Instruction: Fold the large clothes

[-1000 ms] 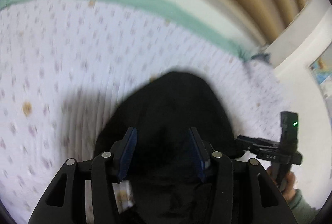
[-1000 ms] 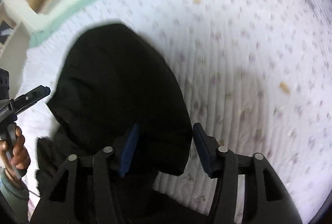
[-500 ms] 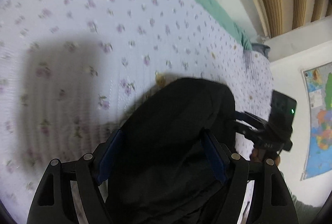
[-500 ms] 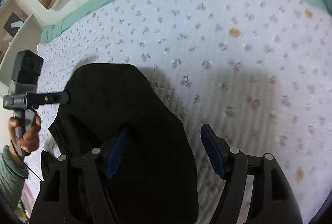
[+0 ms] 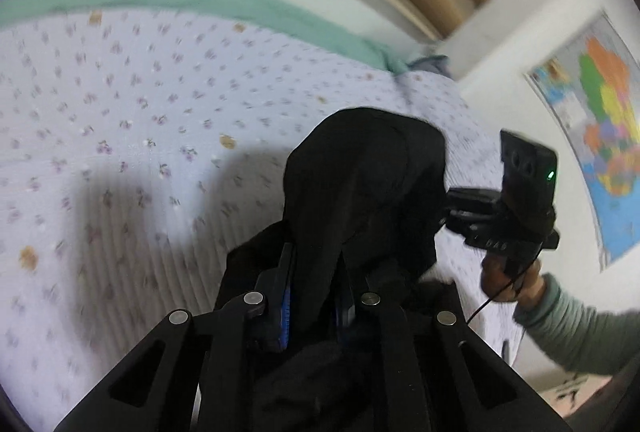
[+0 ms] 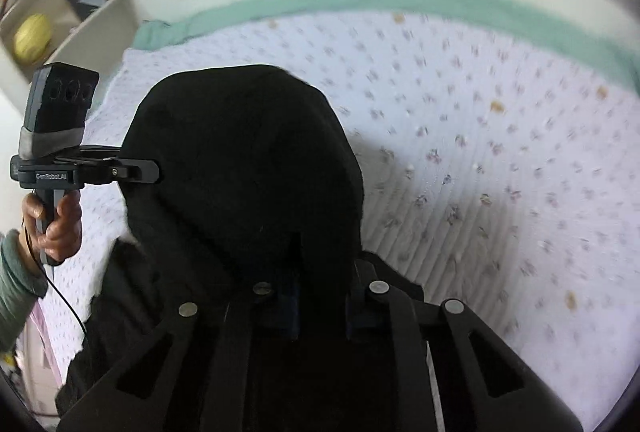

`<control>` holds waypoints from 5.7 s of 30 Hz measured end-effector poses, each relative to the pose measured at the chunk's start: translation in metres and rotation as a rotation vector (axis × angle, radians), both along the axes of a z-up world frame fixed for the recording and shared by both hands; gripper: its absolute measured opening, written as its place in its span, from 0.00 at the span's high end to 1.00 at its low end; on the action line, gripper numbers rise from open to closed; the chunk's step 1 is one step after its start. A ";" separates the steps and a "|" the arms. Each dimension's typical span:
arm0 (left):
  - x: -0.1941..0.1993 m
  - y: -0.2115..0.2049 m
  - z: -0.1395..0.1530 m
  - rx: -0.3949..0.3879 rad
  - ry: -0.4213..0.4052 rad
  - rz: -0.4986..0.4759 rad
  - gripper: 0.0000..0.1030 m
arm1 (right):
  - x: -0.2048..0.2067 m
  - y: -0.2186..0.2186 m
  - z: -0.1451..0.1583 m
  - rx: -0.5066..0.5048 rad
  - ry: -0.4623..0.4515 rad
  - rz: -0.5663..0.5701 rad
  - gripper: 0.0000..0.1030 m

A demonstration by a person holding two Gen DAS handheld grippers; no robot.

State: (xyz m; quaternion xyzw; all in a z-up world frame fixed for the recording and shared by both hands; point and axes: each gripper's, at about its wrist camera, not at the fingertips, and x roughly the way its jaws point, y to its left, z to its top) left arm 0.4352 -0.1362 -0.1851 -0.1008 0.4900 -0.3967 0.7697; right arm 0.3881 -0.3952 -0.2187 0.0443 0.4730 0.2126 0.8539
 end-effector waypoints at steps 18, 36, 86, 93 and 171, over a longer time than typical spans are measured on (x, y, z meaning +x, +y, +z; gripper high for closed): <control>-0.264 0.027 0.017 0.215 -0.015 -0.012 0.84 | -0.281 0.067 0.037 -0.140 -0.039 0.025 0.80; -0.332 0.093 0.021 0.273 0.041 0.271 0.75 | -0.380 0.045 0.029 -0.188 0.083 -0.082 0.53; -0.354 0.070 -0.020 0.164 0.281 0.189 0.57 | -0.353 0.058 -0.038 -0.046 0.278 -0.164 0.39; -0.415 0.146 -0.007 0.151 0.314 0.347 0.57 | -0.432 0.009 -0.019 -0.008 0.267 -0.295 0.37; -0.493 0.223 0.013 -0.395 0.435 0.419 0.86 | -0.612 -0.049 -0.009 0.279 0.405 -0.610 0.83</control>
